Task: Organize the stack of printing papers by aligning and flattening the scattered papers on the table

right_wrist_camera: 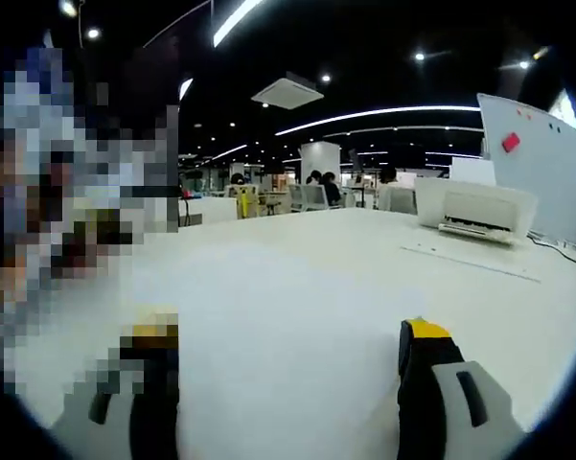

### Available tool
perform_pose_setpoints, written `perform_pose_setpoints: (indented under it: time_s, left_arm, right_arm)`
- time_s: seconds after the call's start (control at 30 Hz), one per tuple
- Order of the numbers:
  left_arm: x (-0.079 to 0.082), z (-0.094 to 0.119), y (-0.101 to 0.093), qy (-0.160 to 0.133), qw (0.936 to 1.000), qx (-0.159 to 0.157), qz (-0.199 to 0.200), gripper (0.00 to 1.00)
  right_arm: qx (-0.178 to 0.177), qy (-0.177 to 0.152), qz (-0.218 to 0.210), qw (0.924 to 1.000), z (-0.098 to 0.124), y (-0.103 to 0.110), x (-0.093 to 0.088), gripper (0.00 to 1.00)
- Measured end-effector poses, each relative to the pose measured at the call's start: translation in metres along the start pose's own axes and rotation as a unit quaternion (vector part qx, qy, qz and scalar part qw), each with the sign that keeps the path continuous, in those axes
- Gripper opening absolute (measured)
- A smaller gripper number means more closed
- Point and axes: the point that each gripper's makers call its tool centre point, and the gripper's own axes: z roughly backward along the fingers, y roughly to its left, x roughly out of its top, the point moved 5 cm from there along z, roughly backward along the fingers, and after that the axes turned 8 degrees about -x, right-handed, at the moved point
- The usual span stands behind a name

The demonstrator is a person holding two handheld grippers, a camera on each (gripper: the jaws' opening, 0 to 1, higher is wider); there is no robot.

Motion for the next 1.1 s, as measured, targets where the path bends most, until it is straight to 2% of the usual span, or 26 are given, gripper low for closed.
perform_pose_setpoints:
  time_s: [0.13,0.23,0.37,0.47,0.53,0.87,0.93,1.03,1.1]
  left_arm:
    - [0.000,0.000,0.001,0.001,1.0000,0.001,-0.001,0.06]
    - [-0.001,0.000,0.000,0.001,1.0000,0.001,-0.002,0.06]
    - [0.000,0.000,0.001,0.001,1.0000,0.001,-0.003,0.06]
    - [0.001,0.000,0.001,0.001,1.0000,0.001,-0.002,0.06]
    - [0.000,-0.001,0.001,0.001,1.0000,0.000,-0.002,0.06]
    - [-0.002,-0.001,-0.001,0.000,1.0000,0.001,-0.004,0.06]
    - [-0.002,0.000,-0.001,0.000,1.0000,0.001,-0.005,0.06]
    - [0.001,0.000,0.001,-0.001,1.0000,0.000,-0.004,0.06]
    - [0.001,0.000,0.001,0.000,1.0000,0.001,-0.004,0.06]
  right_arm:
    - [0.010,0.021,0.005,0.9997,0.000,0.001,-0.001,0.91]
    - [0.024,0.054,0.014,0.9981,0.000,0.002,-0.004,0.90]
    - [0.043,0.047,0.019,0.9978,-0.002,0.004,-0.003,0.90]
    - [0.077,0.042,0.027,0.9958,0.000,0.014,-0.003,0.90]
    - [0.085,0.039,0.027,0.9953,0.001,0.018,-0.002,0.90]
    - [0.077,0.027,0.023,0.9964,-0.003,0.017,0.001,0.89]
    - [0.071,0.025,0.021,0.9969,-0.004,0.015,0.002,0.83]
    - [0.056,0.027,0.015,0.9979,-0.003,0.008,0.001,0.60]
    - [0.055,0.025,0.014,0.9981,-0.003,0.007,0.001,0.58]
